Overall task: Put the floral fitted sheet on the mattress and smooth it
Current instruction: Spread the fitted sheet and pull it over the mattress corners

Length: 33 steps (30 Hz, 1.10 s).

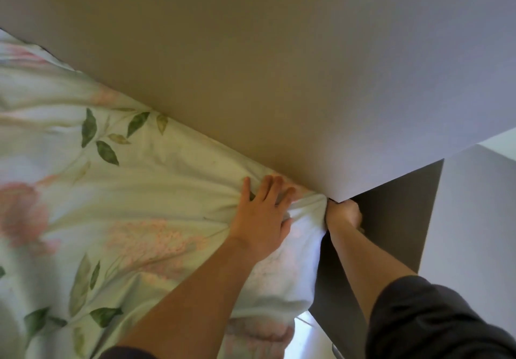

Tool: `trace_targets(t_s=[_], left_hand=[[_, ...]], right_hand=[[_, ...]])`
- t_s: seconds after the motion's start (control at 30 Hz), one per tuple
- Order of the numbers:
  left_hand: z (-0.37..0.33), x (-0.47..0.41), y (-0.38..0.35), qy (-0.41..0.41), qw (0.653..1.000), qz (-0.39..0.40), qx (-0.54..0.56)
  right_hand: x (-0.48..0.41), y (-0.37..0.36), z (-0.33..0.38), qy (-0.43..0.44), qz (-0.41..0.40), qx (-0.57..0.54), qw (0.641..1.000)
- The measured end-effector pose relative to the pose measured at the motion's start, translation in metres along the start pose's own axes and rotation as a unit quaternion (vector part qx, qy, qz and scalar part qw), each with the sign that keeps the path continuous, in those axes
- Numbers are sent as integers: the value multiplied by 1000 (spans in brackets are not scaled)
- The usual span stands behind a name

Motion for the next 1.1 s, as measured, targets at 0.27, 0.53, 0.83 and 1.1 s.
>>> trace_targets(t_s=[0.27, 0.53, 0.83, 1.1], left_hand=[[28, 44, -20, 33, 999, 5, 5], [77, 163, -40, 98, 988, 114, -26], [68, 317, -35, 100, 992, 70, -35], [64, 402, -45, 140, 987, 71, -26]], right_hand=[[16, -6, -24, -28, 49, -45, 997], [108, -6, -10, 53, 55, -78, 994], [241, -36, -74, 186, 113, 133, 967], [366, -58, -117, 405, 160, 314, 844]])
Point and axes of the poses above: each hand's wrist, its own x-axis away from the middle knuckle, its own y-axis out of the back of the hand, z = x × y, the point moved 6 cm from there along -x, towards the middle knuckle, and after that the axes turned 7 degrees about -x, right-handed, at the moved point
